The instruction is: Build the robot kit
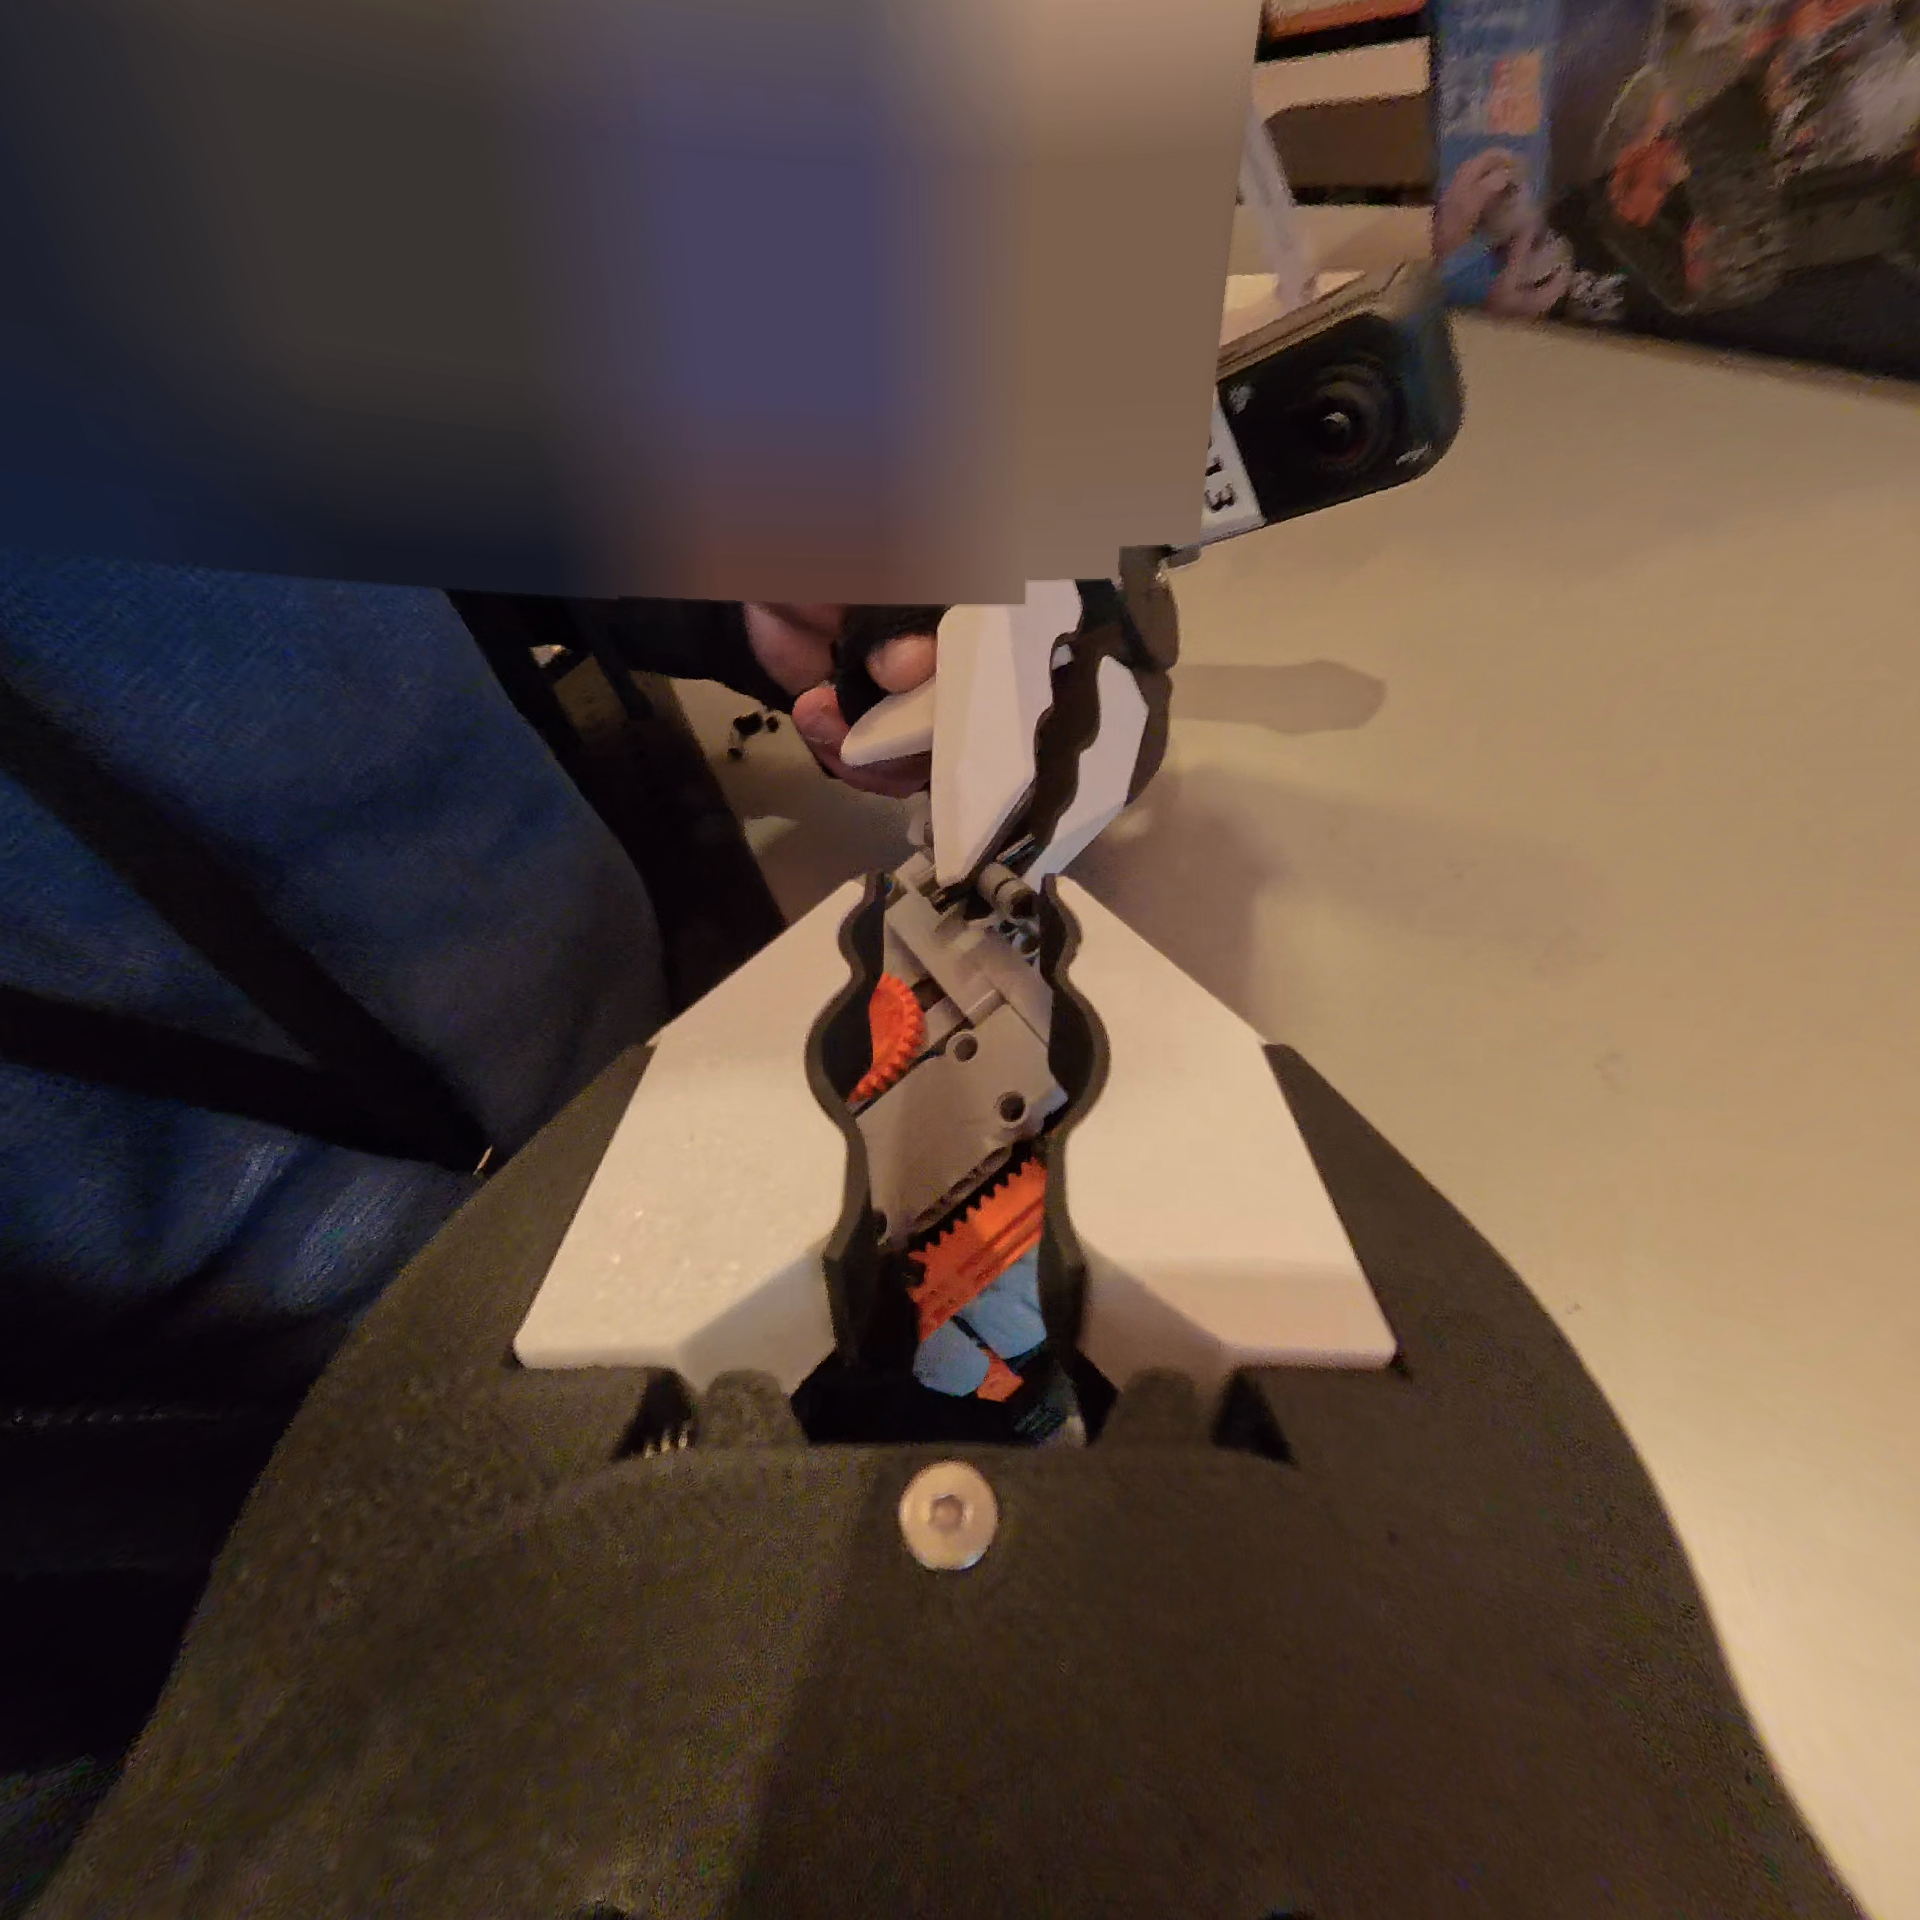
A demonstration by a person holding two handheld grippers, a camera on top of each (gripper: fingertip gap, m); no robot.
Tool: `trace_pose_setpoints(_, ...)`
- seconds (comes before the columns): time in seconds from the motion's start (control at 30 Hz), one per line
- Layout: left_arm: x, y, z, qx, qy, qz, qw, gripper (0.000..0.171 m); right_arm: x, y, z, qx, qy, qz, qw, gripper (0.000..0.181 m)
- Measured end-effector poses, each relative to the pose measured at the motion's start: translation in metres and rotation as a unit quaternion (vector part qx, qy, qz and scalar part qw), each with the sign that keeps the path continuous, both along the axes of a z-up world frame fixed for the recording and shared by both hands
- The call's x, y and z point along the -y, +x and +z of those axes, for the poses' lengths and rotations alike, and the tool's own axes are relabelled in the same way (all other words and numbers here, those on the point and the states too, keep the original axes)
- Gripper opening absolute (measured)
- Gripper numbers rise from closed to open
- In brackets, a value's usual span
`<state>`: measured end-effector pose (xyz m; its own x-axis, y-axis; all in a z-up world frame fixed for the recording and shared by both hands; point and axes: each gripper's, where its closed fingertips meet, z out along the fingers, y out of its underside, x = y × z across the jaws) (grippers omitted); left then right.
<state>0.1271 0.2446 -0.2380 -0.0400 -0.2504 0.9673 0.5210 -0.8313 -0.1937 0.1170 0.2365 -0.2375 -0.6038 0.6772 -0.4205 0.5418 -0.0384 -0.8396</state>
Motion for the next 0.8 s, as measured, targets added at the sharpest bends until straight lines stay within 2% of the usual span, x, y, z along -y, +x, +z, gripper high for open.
trace_pose_setpoints(0.17,0.0,0.0,-0.001,-0.011,0.004,0.004,1.0,0.004,0.0,-0.001,-0.006,0.03,-0.019,0.011,0.999,0.016)
trace_pose_setpoints(0.3,-0.003,-0.003,-0.004,-0.037,0.006,0.015,0.999,0.004,-0.003,-0.003,-0.009,0.058,-0.035,0.01,0.998,0.014)
trace_pose_setpoints(0.4,-0.002,-0.002,-0.005,-0.054,0.013,0.015,0.998,0.004,-0.004,-0.001,-0.011,0.081,-0.06,0.014,0.995,0.004)
trace_pose_setpoints(0.63,-0.003,-0.006,-0.007,-0.093,0.026,0.025,0.995,0.004,-0.004,-0.004,-0.012,0.116,-0.111,0.007,0.987,0.003)
trace_pose_setpoints(0.8,-0.003,-0.009,-0.007,-0.122,0.044,0.032,0.991,0.005,-0.002,-0.002,-0.012,0.137,-0.119,0.023,0.983,0.003)
